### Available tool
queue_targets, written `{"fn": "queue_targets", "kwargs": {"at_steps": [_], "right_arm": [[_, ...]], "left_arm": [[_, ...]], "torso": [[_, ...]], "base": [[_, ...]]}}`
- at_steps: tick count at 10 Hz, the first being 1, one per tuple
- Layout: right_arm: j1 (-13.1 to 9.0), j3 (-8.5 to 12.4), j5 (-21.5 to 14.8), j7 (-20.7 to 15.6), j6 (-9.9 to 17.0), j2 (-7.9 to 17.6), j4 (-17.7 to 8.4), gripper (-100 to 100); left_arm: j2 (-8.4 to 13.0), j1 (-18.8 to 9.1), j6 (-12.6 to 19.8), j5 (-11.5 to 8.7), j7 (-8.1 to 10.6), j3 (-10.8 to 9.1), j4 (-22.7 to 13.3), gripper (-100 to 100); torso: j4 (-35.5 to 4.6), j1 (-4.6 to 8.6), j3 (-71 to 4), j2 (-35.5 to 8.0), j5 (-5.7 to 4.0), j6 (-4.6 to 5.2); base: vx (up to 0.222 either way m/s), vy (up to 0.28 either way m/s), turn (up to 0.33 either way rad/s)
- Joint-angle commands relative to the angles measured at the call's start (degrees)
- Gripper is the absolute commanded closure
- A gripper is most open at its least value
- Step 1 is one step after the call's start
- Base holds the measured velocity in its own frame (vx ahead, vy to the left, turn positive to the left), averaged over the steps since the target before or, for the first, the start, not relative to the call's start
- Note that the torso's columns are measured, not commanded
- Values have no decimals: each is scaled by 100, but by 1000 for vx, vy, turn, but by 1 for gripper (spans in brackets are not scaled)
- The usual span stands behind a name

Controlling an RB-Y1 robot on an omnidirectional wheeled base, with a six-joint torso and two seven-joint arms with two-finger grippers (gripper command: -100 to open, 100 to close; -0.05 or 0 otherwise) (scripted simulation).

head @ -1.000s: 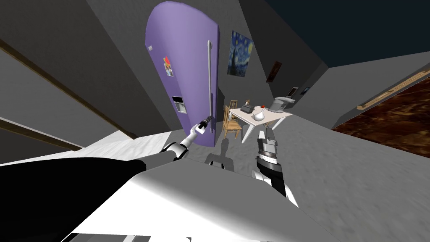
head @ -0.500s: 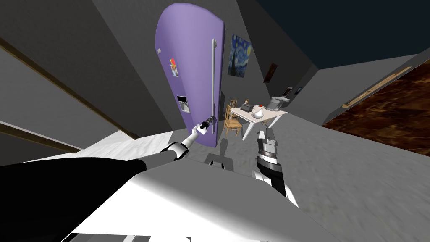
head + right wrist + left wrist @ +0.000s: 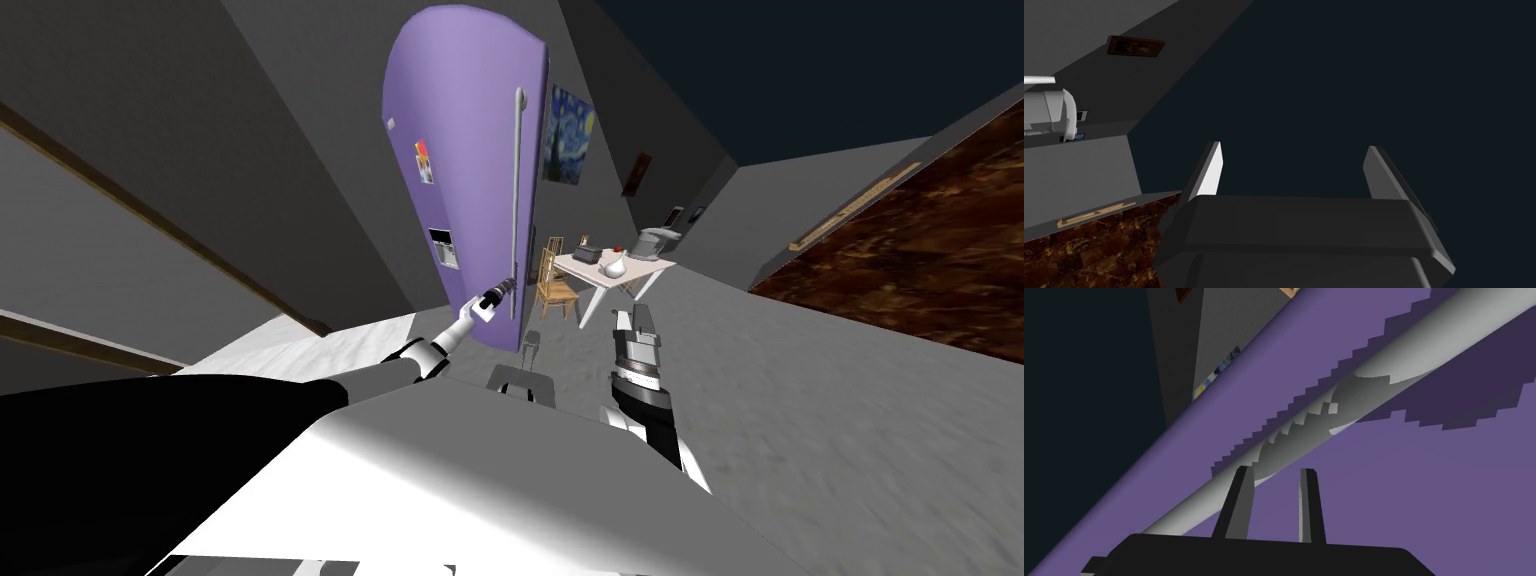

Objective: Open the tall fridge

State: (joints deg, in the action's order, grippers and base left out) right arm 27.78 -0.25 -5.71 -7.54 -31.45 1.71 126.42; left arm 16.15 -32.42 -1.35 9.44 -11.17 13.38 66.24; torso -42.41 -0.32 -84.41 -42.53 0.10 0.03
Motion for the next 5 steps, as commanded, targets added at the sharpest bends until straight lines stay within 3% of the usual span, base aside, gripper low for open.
{"fn": "queue_targets", "kwargs": {"at_steps": [1,2,5], "right_arm": [[0,0,0,0,0,0,0,0],[0,-1,0,0,0,-1,0,0],[-1,-1,0,0,0,-1,0,0]], "left_arm": [[-54,-61,-47,-23,59,208,14,100],[-60,-71,-49,-46,100,350,71,100],[-66,-82,-51,-69,142,492,127,100]], "torso": [[5,31,-7,12,-9,0],[9,45,-10,15,-14,0],[9,38,-7,9,-12,-3]], "base": [[-154,265,-109],[-130,270,-137],[-175,217,-55]]}}
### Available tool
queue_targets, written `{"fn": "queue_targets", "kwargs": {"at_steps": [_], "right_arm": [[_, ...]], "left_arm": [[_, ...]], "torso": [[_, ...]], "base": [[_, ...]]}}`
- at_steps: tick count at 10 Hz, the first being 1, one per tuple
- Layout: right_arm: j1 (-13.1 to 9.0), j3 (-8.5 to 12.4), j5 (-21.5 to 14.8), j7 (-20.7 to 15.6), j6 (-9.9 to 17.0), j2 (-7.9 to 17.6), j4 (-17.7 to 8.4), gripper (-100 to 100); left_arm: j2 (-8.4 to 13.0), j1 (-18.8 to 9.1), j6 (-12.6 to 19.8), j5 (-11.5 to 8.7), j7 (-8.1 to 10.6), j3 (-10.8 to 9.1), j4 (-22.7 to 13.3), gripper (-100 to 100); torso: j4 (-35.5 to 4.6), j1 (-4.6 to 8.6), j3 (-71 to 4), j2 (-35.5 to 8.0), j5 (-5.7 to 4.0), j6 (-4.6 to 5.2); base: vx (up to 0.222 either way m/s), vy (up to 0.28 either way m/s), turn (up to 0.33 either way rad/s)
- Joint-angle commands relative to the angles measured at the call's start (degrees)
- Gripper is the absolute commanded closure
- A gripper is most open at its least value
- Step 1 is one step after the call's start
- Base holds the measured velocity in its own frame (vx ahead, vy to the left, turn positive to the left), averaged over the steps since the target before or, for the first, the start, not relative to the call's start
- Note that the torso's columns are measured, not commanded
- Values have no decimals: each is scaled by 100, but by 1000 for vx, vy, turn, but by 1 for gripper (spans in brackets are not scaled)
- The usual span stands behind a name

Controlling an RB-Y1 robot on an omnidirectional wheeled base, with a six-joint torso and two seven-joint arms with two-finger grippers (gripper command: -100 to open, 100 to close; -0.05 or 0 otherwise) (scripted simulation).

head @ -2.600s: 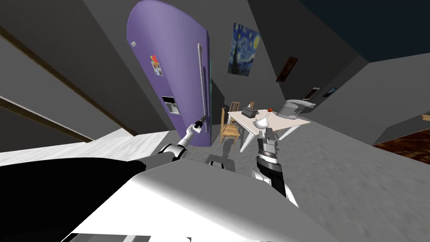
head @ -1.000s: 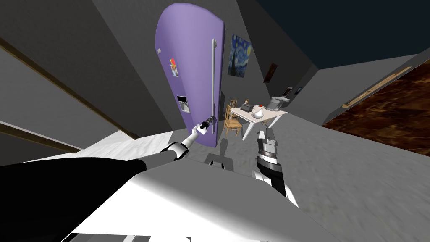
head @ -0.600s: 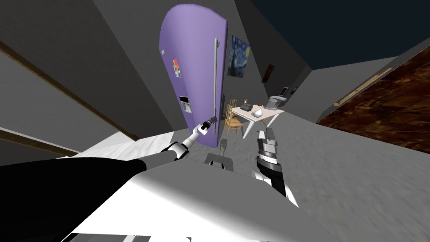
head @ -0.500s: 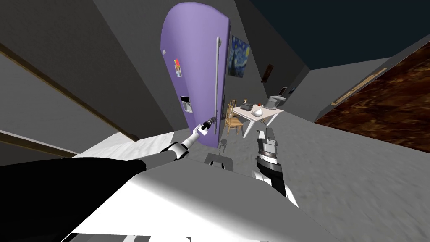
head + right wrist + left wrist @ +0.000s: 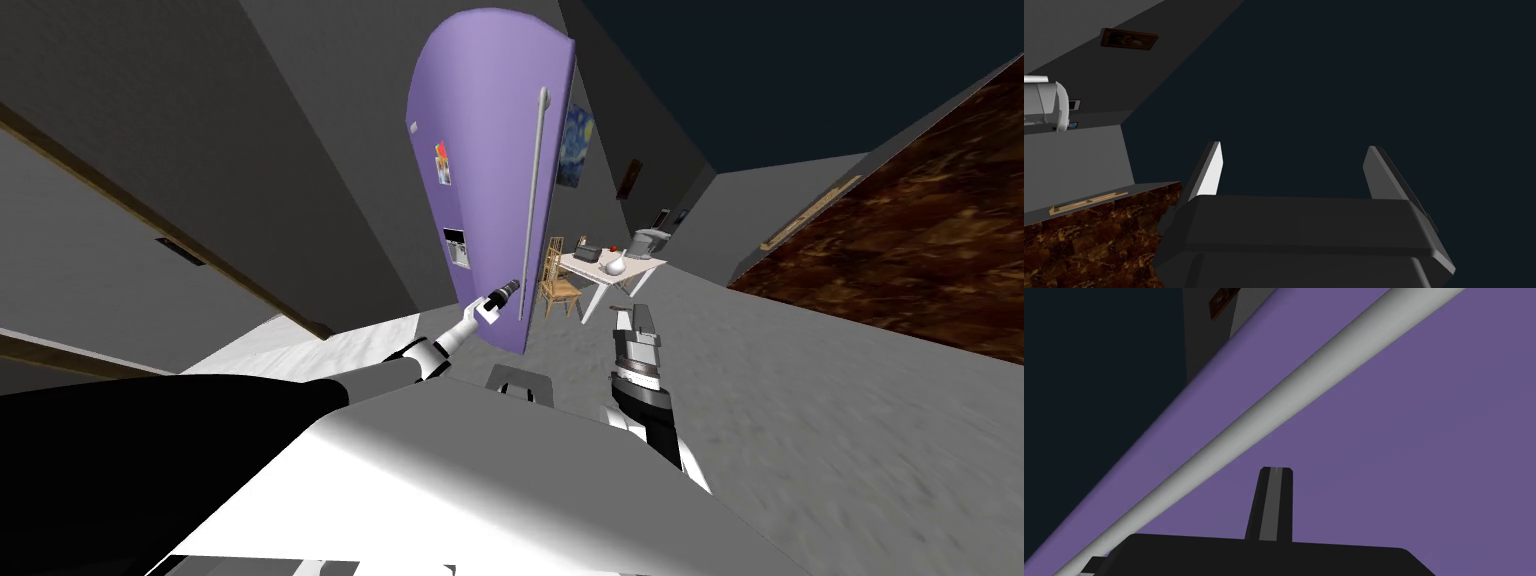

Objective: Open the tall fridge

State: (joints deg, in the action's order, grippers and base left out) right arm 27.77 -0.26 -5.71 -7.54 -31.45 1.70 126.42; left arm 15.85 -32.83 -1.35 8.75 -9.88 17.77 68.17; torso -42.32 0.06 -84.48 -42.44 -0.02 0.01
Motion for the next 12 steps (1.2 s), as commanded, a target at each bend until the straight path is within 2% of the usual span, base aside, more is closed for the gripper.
{"fn": "queue_targets", "kwargs": {"at_steps": [1,2,3,4,5,6,7,9,12], "right_arm": [[1,0,0,0,0,0,0,0],[1,0,0,0,0,0,0,0],[1,0,0,0,0,0,0,0],[2,0,0,0,0,0,0,0],[1,0,0,0,0,0,0,0],[2,0,0,0,0,0,0,0],[1,0,0,0,0,0,0,0],[4,-2,0,0,-1,-2,0,0],[3,-2,0,0,-1,-2,1,0]], "left_arm": [[-42,-52,-53,-23,54,195,-9,100],[-48,-62,-55,-46,95,338,48,100],[-48,-62,-55,-46,95,338,48,100],[-54,-73,-57,-69,137,480,105,100],[-54,-73,-57,-69,137,480,105,100],[-60,-83,-60,-91,178,622,162,100],[-4,-179,174,-133,201,597,294,-100],[36,-309,352,-185,247,631,363,-100],[117,-567,707,-288,339,700,502,-100]], "torso": [[2,8,-8,18,-2,-1],[6,-4,-13,22,1,1],[4,-23,-11,18,6,-1],[6,-10,-13,23,4,-4],[4,-9,-9,14,2,0],[4,10,-11,21,-2,-1],[5,-6,-12,22,0,0],[13,45,-28,48,-12,1],[2,-14,-6,11,4,-1]], "base": [[-153,207,-89],[-170,263,-141],[-143,228,-63],[-166,238,-85],[-144,190,-50],[-129,222,-81],[-74,135,-46],[-1,-9,8],[-7,-2,-14]]}}
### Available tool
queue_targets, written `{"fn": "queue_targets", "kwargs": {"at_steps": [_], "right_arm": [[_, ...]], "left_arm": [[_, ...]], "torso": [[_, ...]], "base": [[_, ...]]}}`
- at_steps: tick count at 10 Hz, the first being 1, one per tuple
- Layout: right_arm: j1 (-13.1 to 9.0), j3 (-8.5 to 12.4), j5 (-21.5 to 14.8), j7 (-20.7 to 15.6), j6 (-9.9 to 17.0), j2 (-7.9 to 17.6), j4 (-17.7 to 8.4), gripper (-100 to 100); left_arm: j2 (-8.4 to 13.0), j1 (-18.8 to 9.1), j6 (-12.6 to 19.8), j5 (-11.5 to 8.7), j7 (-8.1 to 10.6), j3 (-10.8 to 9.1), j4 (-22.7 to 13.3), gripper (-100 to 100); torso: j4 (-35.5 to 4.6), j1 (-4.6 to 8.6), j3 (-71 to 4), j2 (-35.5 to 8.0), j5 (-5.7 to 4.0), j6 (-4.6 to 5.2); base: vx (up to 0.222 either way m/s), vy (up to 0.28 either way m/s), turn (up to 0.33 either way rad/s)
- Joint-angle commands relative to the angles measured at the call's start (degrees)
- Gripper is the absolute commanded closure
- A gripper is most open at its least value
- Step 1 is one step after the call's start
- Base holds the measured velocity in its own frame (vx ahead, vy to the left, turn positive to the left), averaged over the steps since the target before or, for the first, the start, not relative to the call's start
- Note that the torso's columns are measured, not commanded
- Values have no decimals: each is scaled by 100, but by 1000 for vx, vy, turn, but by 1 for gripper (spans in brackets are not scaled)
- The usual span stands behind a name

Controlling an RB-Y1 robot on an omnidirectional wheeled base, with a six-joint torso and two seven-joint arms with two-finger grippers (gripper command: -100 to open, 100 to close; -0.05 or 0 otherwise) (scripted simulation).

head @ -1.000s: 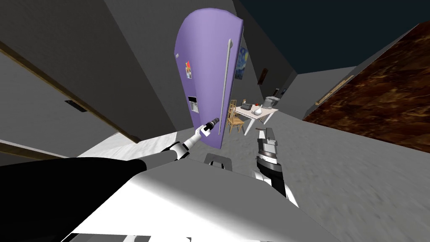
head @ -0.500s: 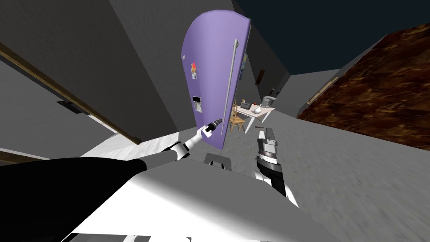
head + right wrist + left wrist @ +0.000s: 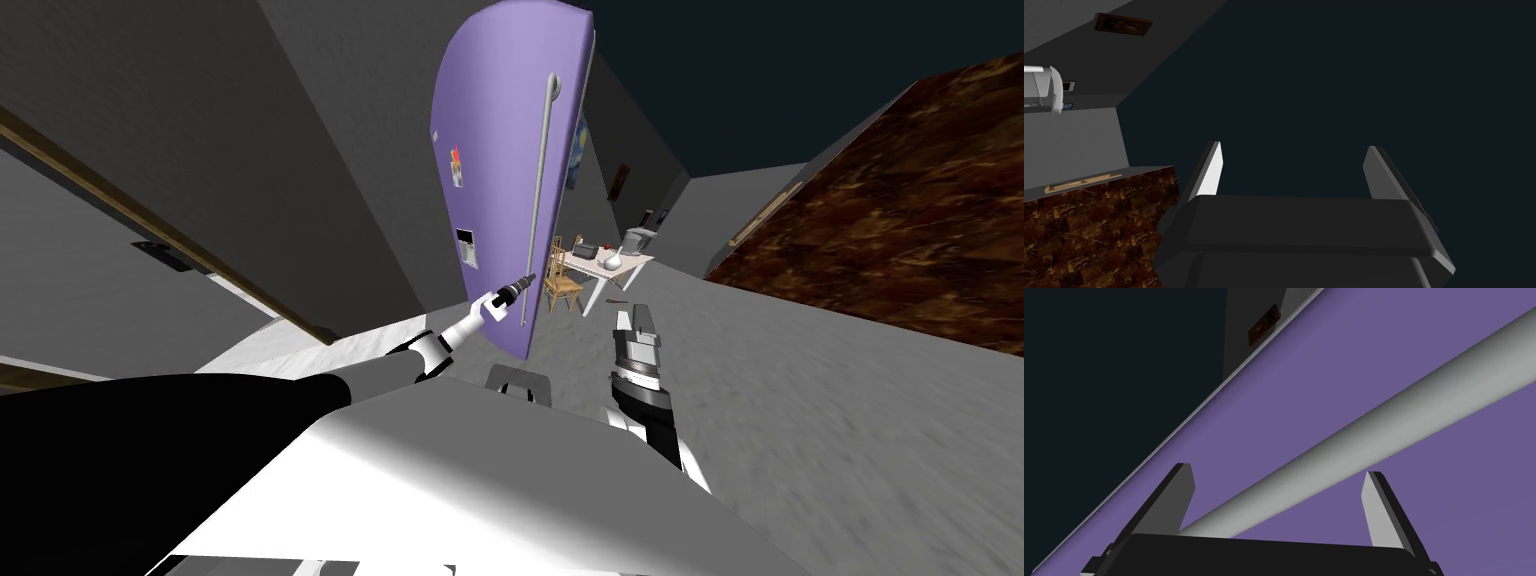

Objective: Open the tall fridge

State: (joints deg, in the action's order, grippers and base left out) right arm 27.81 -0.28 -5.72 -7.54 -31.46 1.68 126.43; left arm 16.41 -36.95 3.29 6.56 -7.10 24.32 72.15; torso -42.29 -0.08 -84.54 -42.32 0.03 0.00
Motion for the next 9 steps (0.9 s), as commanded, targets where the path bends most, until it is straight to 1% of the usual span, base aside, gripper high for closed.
{"fn": "queue_targets", "kwargs": {"at_steps": [1,2,3,4,9], "right_arm": [[0,0,0,0,0,0,0,0],[0,1,0,0,0,1,0,0],[0,0,0,0,0,1,0,0],[0,0,0,0,0,0,0,0],[0,0,0,0,0,0,0,0]], "left_arm": [[81,-219,332,-94,84,62,139,-100],[101,-284,421,-120,107,80,173,-100],[67,-245,335,-100,90,79,73,-100],[65,-255,350,-101,93,81,67,0],[65,-253,349,-101,93,81,68,0]], "torso": [[-3,-9,5,-8,3,-1],[-6,-4,4,-5,2,3],[-18,5,2,-4,-2,-1],[-10,14,1,-2,-4,-2],[1,8,-3,5,-2,0]], "base": [[-24,37,-3],[-29,36,-19],[-10,16,-8],[0,0,0],[0,0,0]]}}
